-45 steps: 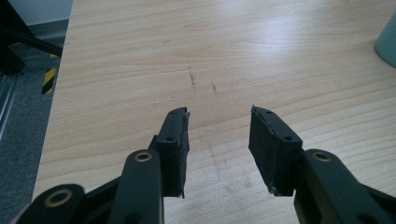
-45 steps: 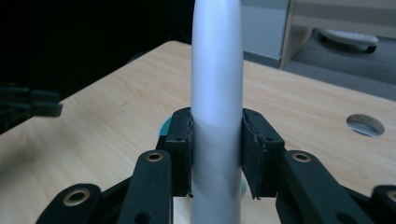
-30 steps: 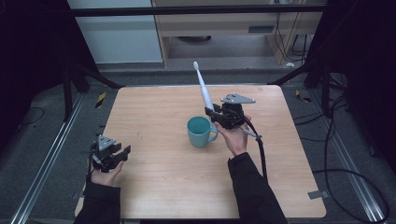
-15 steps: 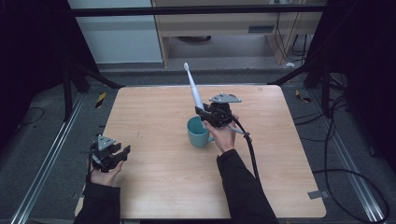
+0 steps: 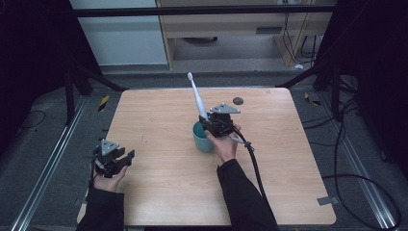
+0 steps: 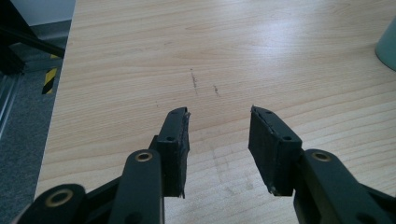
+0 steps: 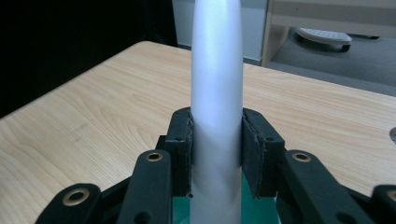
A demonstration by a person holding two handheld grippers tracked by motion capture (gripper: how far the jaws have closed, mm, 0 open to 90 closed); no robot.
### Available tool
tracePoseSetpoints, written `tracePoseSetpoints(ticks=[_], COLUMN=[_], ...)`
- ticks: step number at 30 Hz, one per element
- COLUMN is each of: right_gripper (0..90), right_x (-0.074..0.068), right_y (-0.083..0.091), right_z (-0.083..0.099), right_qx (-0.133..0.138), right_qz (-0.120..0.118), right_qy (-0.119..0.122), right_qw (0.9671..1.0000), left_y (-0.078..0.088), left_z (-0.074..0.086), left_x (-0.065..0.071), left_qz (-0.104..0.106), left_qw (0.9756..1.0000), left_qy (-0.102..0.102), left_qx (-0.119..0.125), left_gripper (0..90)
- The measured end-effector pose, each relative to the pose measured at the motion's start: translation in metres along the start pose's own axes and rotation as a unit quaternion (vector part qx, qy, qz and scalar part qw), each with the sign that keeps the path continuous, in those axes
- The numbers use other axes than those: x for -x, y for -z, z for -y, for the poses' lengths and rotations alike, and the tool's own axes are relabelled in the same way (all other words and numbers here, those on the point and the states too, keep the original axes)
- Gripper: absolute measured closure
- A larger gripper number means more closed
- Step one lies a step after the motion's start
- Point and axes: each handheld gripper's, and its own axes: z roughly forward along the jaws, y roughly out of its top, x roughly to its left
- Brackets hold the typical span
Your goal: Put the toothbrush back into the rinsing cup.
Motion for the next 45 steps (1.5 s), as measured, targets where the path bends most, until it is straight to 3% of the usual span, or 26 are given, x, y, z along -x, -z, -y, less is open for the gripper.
tracePoseSetpoints(ticks=[11, 21, 34, 36, 37, 38, 43, 45], right_gripper=[65.9, 65.4, 59.6, 56.5, 48.2, 48.2, 23.8, 21.1], right_x=[-0.008, -0.010, -0.007, -0.007, -0.007, -0.007, 0.003, 0.006], right_y=[-0.008, -0.010, -0.005, -0.001, 0.005, 0.005, 0.037, 0.043], right_z=[0.016, 0.021, 0.018, 0.016, 0.014, 0.014, 0.006, 0.006], right_qx=[-0.026, -0.053, -0.051, -0.044, -0.036, -0.036, -0.011, -0.011], right_qz=[0.011, 0.016, 0.021, 0.020, 0.017, 0.017, 0.021, 0.025], right_qy=[0.002, 0.007, 0.013, 0.012, 0.010, 0.010, -0.007, -0.010], right_qw=[0.9996, 0.9985, 0.9984, 0.9988, 0.9991, 0.9991, 0.9997, 0.9996], left_y=[0.000, 0.000, 0.000, 0.000, 0.000, 0.000, 0.000, 0.001], left_z=[0.000, 0.000, 0.000, 0.000, 0.000, 0.000, 0.000, 0.000], left_x=[0.001, 0.001, 0.002, 0.002, 0.001, 0.001, 0.001, 0.001], left_qz=[0.000, 0.001, 0.001, 0.002, 0.001, 0.001, 0.001, 0.000], left_qw=[1.0000, 1.0000, 1.0000, 1.0000, 1.0000, 1.0000, 1.0000, 1.0000], left_qy=[-0.001, -0.002, -0.003, -0.002, -0.002, -0.002, -0.001, 0.000], left_qx=[0.000, -0.001, -0.001, -0.001, -0.001, -0.001, 0.000, 0.002], left_gripper=[57.6, 57.6, 57.5, 57.5, 57.5, 57.5, 57.0, 56.8])
